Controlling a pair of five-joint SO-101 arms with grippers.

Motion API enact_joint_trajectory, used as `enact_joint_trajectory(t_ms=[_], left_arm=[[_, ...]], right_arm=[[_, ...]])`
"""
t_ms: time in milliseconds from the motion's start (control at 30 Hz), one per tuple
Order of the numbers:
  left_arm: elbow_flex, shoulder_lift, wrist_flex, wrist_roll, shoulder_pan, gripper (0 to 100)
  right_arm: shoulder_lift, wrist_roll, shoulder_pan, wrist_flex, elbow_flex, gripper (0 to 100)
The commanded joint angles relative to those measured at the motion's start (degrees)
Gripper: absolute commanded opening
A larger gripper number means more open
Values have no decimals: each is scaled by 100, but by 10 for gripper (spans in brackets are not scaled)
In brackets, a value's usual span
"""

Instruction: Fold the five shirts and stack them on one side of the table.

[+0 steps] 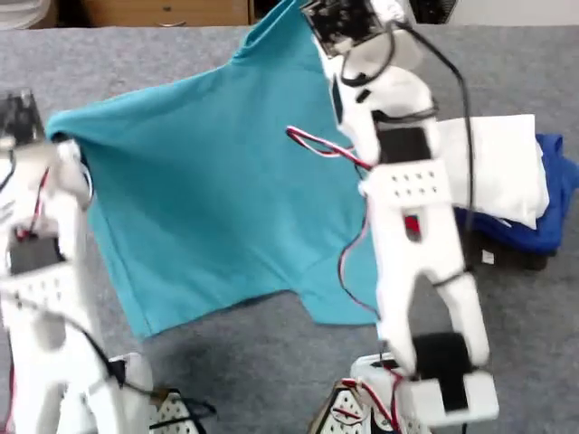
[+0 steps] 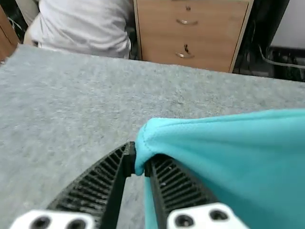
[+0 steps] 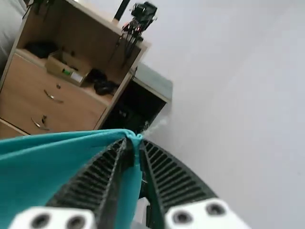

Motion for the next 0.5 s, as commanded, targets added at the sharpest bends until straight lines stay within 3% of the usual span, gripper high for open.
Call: enact_joint_trajectory(t_ms=[0, 267, 467], left_arm=[[-1037, 1270, -325, 9, 114, 19], [-2514, 3160, -325, 9, 404, 19], [-3068, 3793, -211, 9, 378, 19]], right_arm=[[787, 44, 4, -387, -532, 2], [3371, -958, 189, -290, -3187, 2], [4831, -985, 180, 1222, -5666, 2]])
